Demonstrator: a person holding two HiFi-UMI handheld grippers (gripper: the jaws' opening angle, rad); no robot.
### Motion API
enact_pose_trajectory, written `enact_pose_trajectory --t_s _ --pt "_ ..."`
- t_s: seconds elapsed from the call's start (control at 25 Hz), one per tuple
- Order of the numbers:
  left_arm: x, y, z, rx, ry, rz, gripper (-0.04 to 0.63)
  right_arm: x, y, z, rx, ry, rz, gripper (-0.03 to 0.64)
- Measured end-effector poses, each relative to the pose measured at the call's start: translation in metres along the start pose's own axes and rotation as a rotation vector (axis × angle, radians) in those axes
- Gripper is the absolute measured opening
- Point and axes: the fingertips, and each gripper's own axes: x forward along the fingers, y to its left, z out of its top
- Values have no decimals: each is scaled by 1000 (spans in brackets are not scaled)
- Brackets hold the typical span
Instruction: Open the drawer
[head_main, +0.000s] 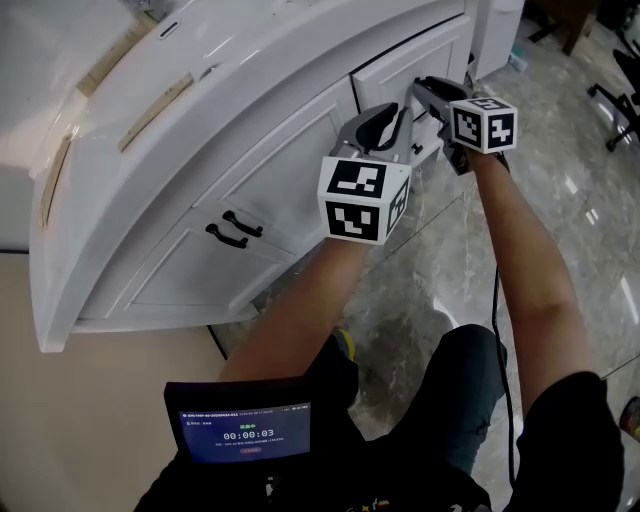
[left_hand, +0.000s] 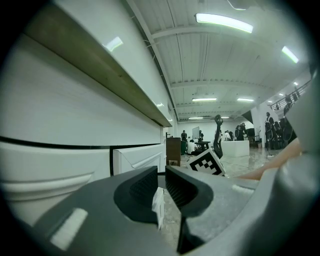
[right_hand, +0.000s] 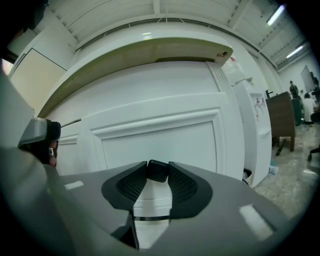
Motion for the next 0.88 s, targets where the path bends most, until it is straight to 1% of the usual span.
enact_pose_trajectory --t_s 0.32,0.88 --pt "3 -40 -6 8 -4 -30 49 -30 -1 -6 18 -23 9 155" --pt "2 -102 -2 19 -9 -49 49 -107 -3 -21 -14 -28 6 155"
